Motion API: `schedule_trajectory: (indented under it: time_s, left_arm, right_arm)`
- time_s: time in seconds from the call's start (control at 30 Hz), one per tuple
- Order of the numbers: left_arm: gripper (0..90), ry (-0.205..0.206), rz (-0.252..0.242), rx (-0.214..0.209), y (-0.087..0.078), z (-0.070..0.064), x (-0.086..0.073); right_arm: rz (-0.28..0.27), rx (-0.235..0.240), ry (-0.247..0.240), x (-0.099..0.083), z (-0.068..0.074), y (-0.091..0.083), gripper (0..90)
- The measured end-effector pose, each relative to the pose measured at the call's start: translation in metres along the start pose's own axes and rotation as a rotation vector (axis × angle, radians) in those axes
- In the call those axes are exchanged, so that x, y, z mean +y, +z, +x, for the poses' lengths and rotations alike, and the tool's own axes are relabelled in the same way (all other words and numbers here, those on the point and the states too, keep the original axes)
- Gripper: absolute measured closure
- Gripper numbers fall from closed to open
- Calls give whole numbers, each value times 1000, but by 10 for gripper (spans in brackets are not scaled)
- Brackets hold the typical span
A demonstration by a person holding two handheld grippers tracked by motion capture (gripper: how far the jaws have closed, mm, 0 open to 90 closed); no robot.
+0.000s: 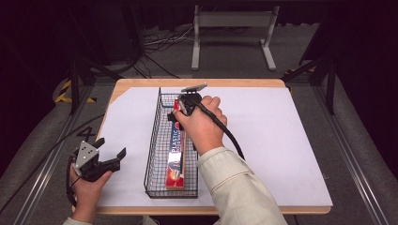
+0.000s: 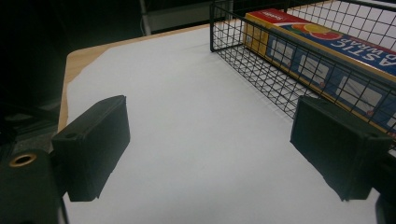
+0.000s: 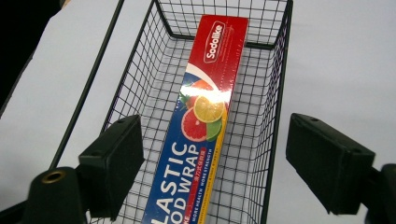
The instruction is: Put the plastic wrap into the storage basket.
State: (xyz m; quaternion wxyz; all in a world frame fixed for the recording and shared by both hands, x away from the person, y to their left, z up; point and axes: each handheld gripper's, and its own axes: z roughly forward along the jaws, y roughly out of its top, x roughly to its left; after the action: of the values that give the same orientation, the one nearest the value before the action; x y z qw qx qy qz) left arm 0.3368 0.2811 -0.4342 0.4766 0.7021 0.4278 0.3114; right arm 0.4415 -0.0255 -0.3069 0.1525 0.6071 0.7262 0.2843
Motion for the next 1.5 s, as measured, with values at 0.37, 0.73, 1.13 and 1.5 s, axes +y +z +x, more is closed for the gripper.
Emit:
schedule_trajectory:
  time_s: [0.37, 0.73, 1.13, 1.5]
  left_arm:
    - [123, 1, 7, -5, 2, 0, 0]
    - [122, -4, 27, -11, 8, 0, 0]
    - [122, -5, 36, 7, 8, 3, -2]
    - [122, -1, 35, 6, 8, 2, -2]
  right_arm:
    - [-34, 37, -35, 0, -26, -14, 191]
    - [-56, 76, -50, -8, -71, -27, 189]
    - [-114, 105, -51, -13, -115, -49, 190]
    - [-160, 121, -28, -21, -151, -63, 190]
